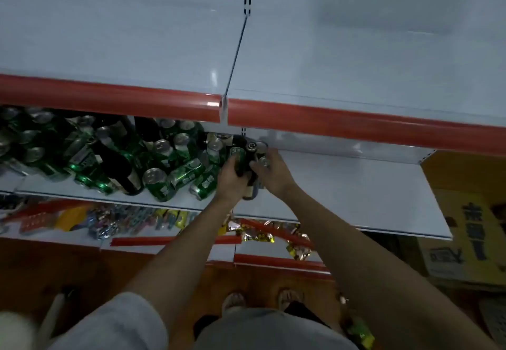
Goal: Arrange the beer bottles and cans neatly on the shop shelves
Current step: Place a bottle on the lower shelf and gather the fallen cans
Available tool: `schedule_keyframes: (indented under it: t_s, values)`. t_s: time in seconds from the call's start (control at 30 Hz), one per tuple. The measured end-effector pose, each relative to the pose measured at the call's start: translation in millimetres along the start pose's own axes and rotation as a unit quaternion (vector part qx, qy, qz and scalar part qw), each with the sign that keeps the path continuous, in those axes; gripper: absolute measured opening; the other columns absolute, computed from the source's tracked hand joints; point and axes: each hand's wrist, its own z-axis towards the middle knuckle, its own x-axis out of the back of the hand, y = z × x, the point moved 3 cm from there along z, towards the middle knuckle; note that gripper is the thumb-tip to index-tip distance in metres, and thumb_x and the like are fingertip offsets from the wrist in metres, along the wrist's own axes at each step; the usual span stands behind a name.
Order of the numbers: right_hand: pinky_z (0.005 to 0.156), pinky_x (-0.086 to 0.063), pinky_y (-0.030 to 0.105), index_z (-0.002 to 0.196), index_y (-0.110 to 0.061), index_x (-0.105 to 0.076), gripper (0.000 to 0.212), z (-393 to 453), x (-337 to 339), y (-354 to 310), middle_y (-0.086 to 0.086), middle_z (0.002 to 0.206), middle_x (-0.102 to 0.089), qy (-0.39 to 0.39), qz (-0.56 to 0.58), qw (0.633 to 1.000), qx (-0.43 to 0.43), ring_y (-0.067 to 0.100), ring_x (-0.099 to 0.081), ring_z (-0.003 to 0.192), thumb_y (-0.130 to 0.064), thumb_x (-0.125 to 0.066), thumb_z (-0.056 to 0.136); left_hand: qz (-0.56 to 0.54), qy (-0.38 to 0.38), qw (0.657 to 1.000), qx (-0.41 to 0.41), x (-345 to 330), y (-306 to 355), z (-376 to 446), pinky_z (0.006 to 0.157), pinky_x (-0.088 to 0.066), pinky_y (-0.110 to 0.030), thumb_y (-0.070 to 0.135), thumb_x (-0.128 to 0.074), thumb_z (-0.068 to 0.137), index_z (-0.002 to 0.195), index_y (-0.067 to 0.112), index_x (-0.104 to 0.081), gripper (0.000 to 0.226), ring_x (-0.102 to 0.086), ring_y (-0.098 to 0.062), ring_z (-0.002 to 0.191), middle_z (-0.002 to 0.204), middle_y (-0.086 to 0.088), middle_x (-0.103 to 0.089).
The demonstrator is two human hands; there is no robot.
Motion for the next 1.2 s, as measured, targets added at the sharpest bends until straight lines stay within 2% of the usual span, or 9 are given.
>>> schedule_keyframes:
  t_s: [0.07,0.2,0.4,0.57,0.7,0.8,0.93,1.1,1.2]
  values:
    - [0.099,-0.046,0.043,0.139,-0.008,-0.042,0.050,14.4,-0.8,-5.7,0.012,0.137,-0.051,-0.017,-0.039,0.999,-0.001,0.029,-0.053,0.121,-0.020,-0.063,0.096,0.080,-0.006,0.997,-0.016,-4.4,7.6,7.8,0.104,-0.045,-0.041,0.018,-0.059,0.096,0.140,0.005,-0.047,0.047,-0.056,-0.027,0.120,0.130,-0.013,-0.059]
    - [0.092,-0.047,0.039,0.136,-0.006,-0.043,0.044,28.8,-7.8,-4.2,0.015,0.130,-0.059,-0.088,-0.131,0.988,-0.002,0.033,-0.059,0.115,-0.026,-0.056,0.100,-0.049,0.057,0.997,-0.006,-5.9,16.0,1.4,0.087,-0.050,-0.027,0.011,-0.029,0.107,0.133,-0.001,-0.047,0.033,-0.059,-0.021,0.101,0.107,-0.012,-0.061]
    - [0.082,-0.051,0.037,0.117,-0.004,-0.058,0.026,18.2,11.0,1.3,0.016,0.107,-0.070,-0.039,-0.115,0.991,0.063,0.032,-0.065,0.098,-0.023,-0.056,0.099,0.004,0.112,0.994,-0.002,-13.9,17.6,-10.4,0.095,-0.049,-0.037,0.012,-0.041,0.104,0.138,-0.007,-0.044,0.039,-0.048,-0.045,0.125,0.125,-0.023,-0.056]
    - [0.075,-0.055,0.041,0.116,-0.010,-0.056,0.033,3.9,38.2,0.8,0.010,0.103,-0.071,-0.041,-0.218,0.959,0.179,0.029,-0.068,0.094,-0.038,-0.053,0.100,-0.016,0.033,0.999,-0.004,-38.2,35.7,-41.2,0.098,-0.051,-0.038,0.029,-0.069,0.084,0.141,0.024,-0.043,0.062,-0.054,-0.012,0.120,0.130,-0.001,-0.054]
    - [0.074,-0.053,0.033,0.111,-0.015,-0.058,0.044,-9.0,46.8,-22.2,0.002,0.099,-0.070,-0.046,-0.219,0.938,0.266,0.022,-0.068,0.089,-0.054,-0.045,0.096,-0.118,0.105,0.987,0.013,-49.3,45.5,-71.2,0.093,-0.049,-0.017,0.015,-0.068,0.091,0.142,0.026,-0.039,0.060,-0.052,0.005,0.120,0.129,0.017,-0.056]
    - [0.068,-0.051,0.029,0.098,-0.021,-0.057,0.033,-16.0,32.1,-32.4,-0.007,0.090,-0.064,-0.140,-0.160,0.942,0.261,0.012,-0.063,0.078,-0.053,-0.052,0.095,-0.138,0.179,0.973,0.051,-45.1,45.9,-94.4,0.087,-0.049,-0.013,0.020,-0.066,0.092,0.141,0.022,-0.037,0.058,-0.053,0.013,0.112,0.123,0.021,-0.054]
    - [0.087,-0.056,0.038,0.111,-0.025,-0.057,0.027,-36.1,-2.6,-28.3,-0.004,0.110,-0.061,-0.310,-0.030,0.935,0.168,0.009,-0.062,0.100,-0.048,-0.052,0.097,-0.201,0.284,0.933,0.094,-16.6,39.3,-129.1,0.096,-0.054,-0.033,0.024,-0.064,0.092,0.135,0.026,-0.039,0.050,-0.059,-0.009,0.117,0.126,0.003,-0.059]
    - [0.088,-0.057,0.048,0.124,-0.036,-0.050,0.062,-74.1,-51.9,-18.6,-0.006,0.113,-0.063,-0.443,-0.015,0.893,0.071,0.015,-0.066,0.100,-0.081,-0.038,0.084,-0.221,0.396,0.885,0.105,61.1,44.8,-166.7,0.086,-0.058,-0.029,0.025,-0.063,0.094,0.132,0.026,-0.037,0.046,-0.067,-0.006,0.102,0.119,0.002,-0.062]
    - [0.096,-0.053,0.036,0.141,-0.043,-0.042,0.083,-90.4,-83.7,-35.0,-0.014,0.128,-0.059,-0.529,0.011,0.848,0.026,0.013,-0.061,0.115,-0.090,-0.038,0.072,-0.201,0.417,0.881,0.096,105.9,48.1,-182.5,0.072,-0.056,-0.017,0.024,-0.060,0.095,0.132,0.021,-0.037,0.043,-0.067,0.002,0.093,0.115,0.004,-0.061]
